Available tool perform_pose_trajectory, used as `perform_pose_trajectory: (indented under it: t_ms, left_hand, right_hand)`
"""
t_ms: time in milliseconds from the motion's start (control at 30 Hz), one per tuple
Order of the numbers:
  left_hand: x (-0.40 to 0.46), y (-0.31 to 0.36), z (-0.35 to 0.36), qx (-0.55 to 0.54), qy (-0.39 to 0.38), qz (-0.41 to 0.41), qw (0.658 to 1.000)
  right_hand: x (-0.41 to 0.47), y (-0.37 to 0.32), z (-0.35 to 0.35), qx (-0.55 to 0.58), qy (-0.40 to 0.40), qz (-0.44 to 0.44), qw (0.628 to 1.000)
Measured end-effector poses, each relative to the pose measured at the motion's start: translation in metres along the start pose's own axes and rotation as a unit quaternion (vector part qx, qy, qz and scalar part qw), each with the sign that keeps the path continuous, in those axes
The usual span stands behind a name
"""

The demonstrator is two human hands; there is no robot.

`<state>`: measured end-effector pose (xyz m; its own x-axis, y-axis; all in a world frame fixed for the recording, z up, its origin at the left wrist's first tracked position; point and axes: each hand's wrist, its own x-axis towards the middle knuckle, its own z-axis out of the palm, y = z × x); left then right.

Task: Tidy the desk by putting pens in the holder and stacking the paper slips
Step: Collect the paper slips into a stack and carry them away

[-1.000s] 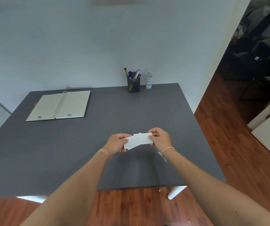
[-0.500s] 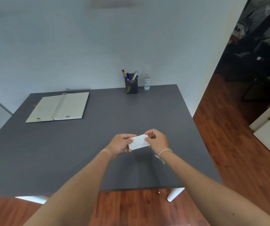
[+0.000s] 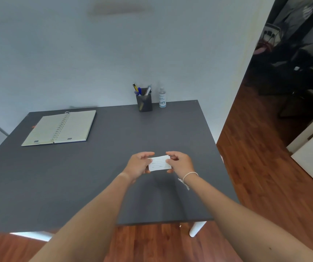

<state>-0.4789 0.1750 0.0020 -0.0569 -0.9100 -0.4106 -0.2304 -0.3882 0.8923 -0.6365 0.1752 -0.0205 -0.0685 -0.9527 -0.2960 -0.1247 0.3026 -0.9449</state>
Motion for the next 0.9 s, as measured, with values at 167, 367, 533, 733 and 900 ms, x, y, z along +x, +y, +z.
perform_pose_trajectory:
  t_ms: [167, 367, 533, 733, 900]
  left_hand:
    - [0.004, 0.002, 0.018, -0.018, 0.006, -0.004, 1.000]
    - [0.011, 0.008, 0.039, -0.060, -0.004, -0.020, 0.998]
    - [0.023, 0.016, 0.050, -0.080, -0.014, -0.023, 0.996]
    - [0.053, 0.029, 0.057, -0.100, -0.010, -0.016, 0.995]
    - [0.090, 0.045, 0.060, -0.040, -0.042, -0.010, 0.998]
  right_hand:
    - [0.002, 0.003, -0.016, 0.026, 0.000, 0.005, 1.000]
    - [0.006, 0.004, -0.036, 0.036, 0.003, 0.002, 0.999]
    - [0.017, 0.003, -0.048, 0.048, 0.024, 0.004, 0.999]
    - [0.042, -0.004, -0.056, 0.050, 0.042, 0.007, 0.998]
    - [0.070, -0.012, -0.064, 0.049, 0.072, 0.009, 0.996]
